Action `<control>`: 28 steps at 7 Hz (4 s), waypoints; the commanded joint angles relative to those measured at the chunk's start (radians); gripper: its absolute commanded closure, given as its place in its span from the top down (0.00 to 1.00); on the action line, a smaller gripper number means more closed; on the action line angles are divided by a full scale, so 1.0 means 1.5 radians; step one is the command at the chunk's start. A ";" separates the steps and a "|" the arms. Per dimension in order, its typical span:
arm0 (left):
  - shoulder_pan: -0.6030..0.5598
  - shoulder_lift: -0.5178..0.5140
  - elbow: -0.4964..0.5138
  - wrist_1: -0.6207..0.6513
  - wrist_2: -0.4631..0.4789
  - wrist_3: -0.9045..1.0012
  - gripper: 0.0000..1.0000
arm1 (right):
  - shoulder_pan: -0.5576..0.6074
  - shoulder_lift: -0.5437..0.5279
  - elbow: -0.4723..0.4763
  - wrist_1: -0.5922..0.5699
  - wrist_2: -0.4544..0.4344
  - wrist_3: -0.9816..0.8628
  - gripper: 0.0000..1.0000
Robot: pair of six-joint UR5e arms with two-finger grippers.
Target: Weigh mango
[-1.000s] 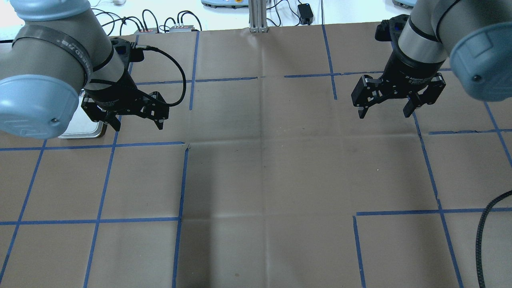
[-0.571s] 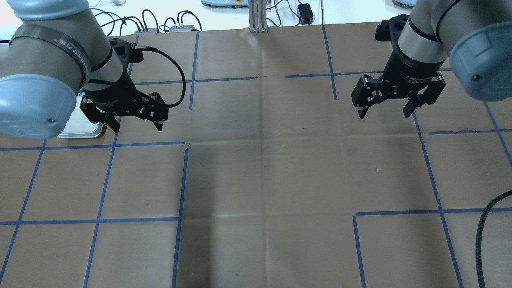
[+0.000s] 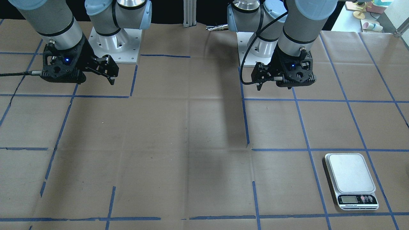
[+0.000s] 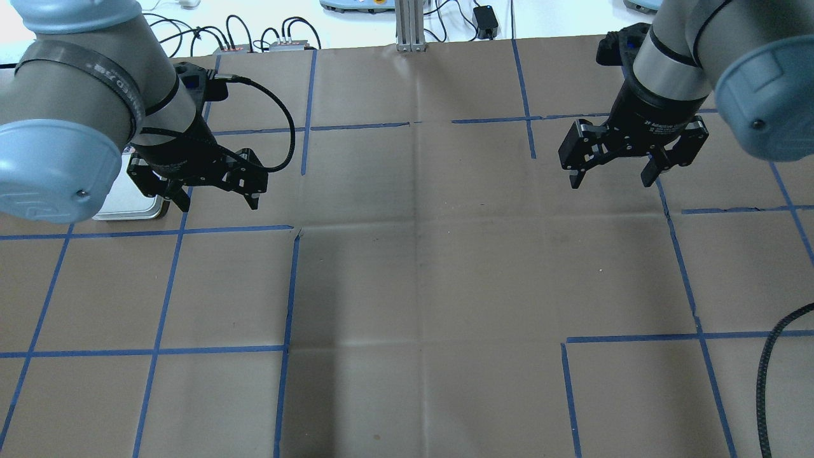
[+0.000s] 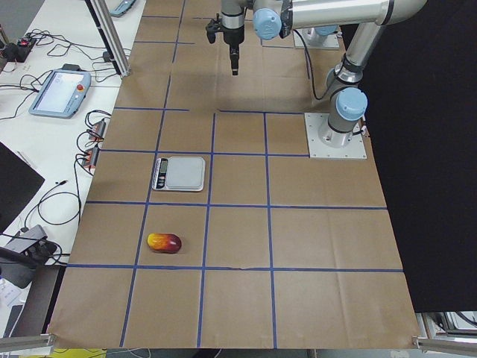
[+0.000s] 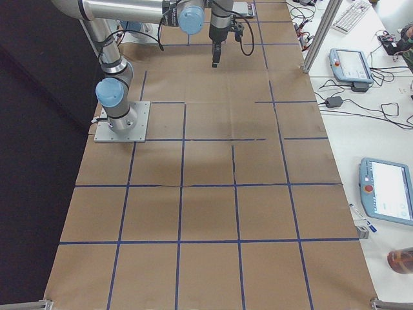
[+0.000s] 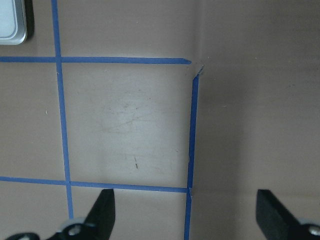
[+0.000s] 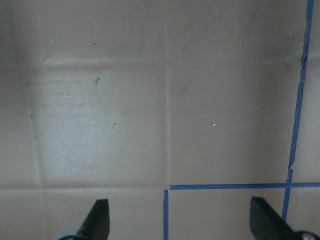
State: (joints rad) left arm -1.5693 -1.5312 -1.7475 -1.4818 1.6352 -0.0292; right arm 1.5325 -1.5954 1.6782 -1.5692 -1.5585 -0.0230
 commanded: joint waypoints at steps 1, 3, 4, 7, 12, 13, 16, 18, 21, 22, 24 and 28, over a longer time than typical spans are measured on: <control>0.001 -0.008 -0.005 0.001 0.000 0.007 1.00 | 0.000 0.000 0.000 0.000 0.000 0.000 1.00; 0.001 -0.010 -0.019 0.001 -0.002 0.004 1.00 | 0.000 0.000 0.000 0.000 0.000 0.000 1.00; 0.011 -0.015 -0.002 0.002 -0.003 0.006 1.00 | 0.000 0.000 0.000 0.000 0.000 0.000 1.00; 0.151 -0.030 0.007 0.014 -0.001 0.005 1.00 | 0.000 0.000 0.000 0.000 0.000 0.000 1.00; 0.332 -0.218 0.147 0.080 0.000 0.180 1.00 | 0.000 0.000 0.000 0.000 0.000 0.000 1.00; 0.377 -0.282 0.208 0.080 -0.003 0.229 1.00 | 0.000 0.000 0.000 0.000 0.000 0.000 1.00; 0.451 -0.505 0.426 0.090 -0.027 0.411 1.00 | 0.000 0.000 0.000 0.000 0.000 0.000 1.00; 0.491 -0.597 0.555 0.083 -0.040 0.444 1.00 | 0.000 0.000 0.000 0.000 0.000 0.000 1.00; 0.495 -0.681 0.649 0.080 -0.038 0.469 1.00 | 0.000 0.000 0.000 0.000 0.000 0.000 1.00; 0.504 -0.690 0.664 0.079 -0.037 0.470 1.00 | 0.000 0.000 0.000 0.000 0.000 0.000 1.00; 0.508 -0.720 0.688 0.080 -0.038 0.470 1.00 | 0.000 0.000 0.000 0.000 0.000 0.000 1.00; 0.509 -0.743 0.687 0.059 -0.035 0.470 1.00 | 0.000 0.000 0.000 0.000 0.000 0.000 1.00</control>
State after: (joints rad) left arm -0.8059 -2.6409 -0.7165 -1.3729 1.5813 0.6765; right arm 1.5325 -1.5953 1.6782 -1.5692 -1.5585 -0.0230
